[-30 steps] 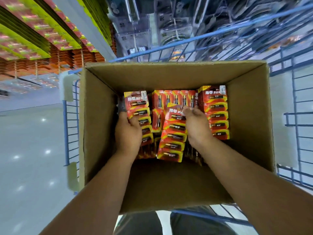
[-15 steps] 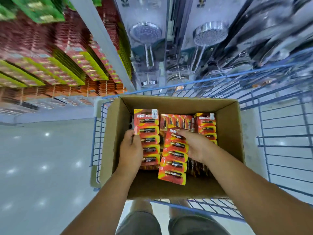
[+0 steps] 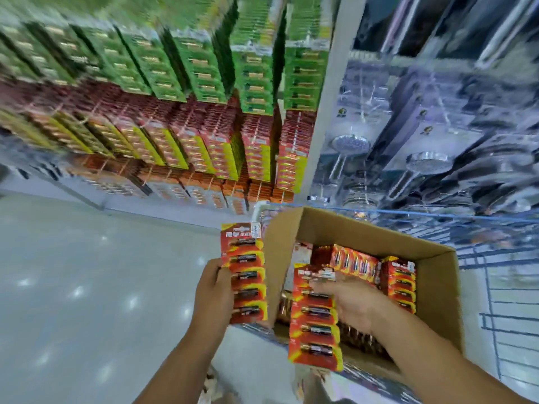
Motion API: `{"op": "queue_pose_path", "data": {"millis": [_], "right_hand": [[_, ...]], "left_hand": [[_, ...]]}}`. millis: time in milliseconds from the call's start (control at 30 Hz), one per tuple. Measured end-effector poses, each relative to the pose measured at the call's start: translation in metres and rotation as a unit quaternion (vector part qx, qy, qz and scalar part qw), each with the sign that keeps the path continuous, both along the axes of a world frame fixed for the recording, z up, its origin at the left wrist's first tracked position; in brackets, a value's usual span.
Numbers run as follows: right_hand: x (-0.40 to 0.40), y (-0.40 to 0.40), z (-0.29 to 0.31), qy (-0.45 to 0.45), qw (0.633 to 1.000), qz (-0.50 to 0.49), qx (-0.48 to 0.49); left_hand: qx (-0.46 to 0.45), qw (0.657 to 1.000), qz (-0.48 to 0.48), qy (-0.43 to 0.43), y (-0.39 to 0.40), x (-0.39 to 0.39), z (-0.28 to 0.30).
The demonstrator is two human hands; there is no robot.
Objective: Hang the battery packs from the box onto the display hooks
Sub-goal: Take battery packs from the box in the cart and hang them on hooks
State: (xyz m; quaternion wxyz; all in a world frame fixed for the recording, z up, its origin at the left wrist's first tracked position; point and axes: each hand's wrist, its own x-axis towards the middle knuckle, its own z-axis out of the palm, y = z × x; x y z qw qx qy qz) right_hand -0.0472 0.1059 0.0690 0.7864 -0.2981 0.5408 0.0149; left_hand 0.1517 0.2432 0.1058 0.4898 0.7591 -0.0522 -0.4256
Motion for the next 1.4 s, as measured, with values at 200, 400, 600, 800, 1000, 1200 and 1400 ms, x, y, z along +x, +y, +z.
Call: {"op": "queue_pose_path", "data": {"millis": [200, 400, 600, 800, 1000, 1200, 1400], "right_hand": [[0.132, 0.068, 0.056, -0.058, 0.993, 0.035, -0.098], [0.290, 0.150, 0.110, -0.114, 0.977, 0.040, -0.175], [0.410, 0.191, 0.169, -0.178, 0.941, 0.056, -0.281], [0.501, 0.191, 0.226, -0.233, 0.916, 0.029, -0.326], [0.592, 0.153, 0.254, -0.271, 0.894, 0.023, -0.356], [0.671, 0.112, 0.281, -0.265, 0.885, 0.048, -0.380], [0.718, 0.077, 0.316, -0.276, 0.879, 0.029, -0.389]], "left_hand": [[-0.035, 0.998, 0.041, -0.018, 0.092, 0.116, 0.024], [-0.108, 0.987, 0.089, -0.083, 0.196, 0.238, 0.084], [-0.145, 0.970, 0.118, -0.154, 0.251, 0.342, 0.143], [-0.204, 0.950, 0.130, -0.196, 0.247, 0.428, 0.189], [-0.253, 0.934, 0.143, -0.207, 0.207, 0.510, 0.226], [-0.266, 0.927, 0.133, -0.231, 0.160, 0.584, 0.259], [-0.299, 0.924, 0.111, -0.213, 0.113, 0.642, 0.279]]}}
